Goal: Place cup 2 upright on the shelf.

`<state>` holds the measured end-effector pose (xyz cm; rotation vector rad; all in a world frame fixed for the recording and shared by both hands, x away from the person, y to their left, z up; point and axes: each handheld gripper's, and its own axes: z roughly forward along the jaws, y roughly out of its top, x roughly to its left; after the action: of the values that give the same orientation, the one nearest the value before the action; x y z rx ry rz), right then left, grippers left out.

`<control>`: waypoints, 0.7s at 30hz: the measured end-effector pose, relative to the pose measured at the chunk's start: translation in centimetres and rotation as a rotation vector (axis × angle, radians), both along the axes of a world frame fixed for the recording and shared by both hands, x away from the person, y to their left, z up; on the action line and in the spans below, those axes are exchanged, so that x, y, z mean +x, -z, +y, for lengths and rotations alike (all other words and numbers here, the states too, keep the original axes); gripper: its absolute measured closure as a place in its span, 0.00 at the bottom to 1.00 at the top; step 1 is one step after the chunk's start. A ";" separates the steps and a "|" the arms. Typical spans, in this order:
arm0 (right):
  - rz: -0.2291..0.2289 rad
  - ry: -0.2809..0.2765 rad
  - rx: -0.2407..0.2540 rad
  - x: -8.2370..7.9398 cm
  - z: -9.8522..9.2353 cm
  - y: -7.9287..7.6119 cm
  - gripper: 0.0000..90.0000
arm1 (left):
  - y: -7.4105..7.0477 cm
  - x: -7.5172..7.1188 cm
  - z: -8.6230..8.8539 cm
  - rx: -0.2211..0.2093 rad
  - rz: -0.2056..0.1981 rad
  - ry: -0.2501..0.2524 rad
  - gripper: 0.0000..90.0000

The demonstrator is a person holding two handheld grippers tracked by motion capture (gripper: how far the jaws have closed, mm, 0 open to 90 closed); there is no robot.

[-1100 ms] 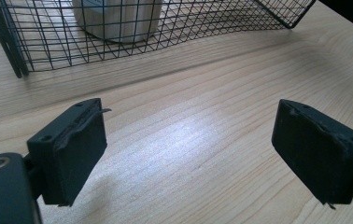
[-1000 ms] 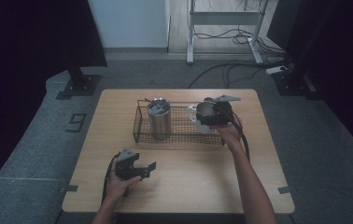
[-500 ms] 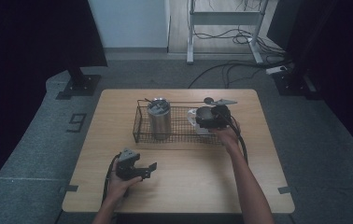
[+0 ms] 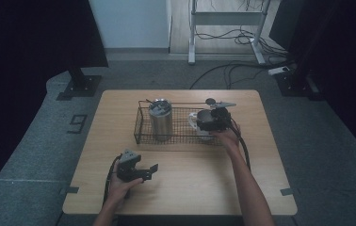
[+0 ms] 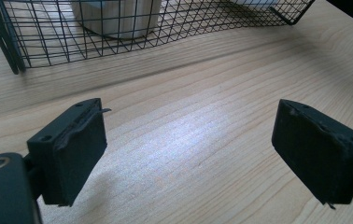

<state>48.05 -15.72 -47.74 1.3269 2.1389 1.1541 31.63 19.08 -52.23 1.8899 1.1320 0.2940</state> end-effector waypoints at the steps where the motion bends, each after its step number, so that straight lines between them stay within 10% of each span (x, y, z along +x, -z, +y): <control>1: 0.001 0.004 -0.001 0.0 0.0 0.1 0.07 | 0.0 0.0 0.0 0.000 0.000 0.001 0.11; 21: 0.030 -0.006 -0.057 0.1 0.4 0.6 0.07 | -0.1 -0.1 0.0 0.001 -0.003 0.009 0.11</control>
<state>48.19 -15.34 -48.36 1.3213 2.1815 1.0745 31.56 19.04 -52.16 1.8945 1.1210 0.2919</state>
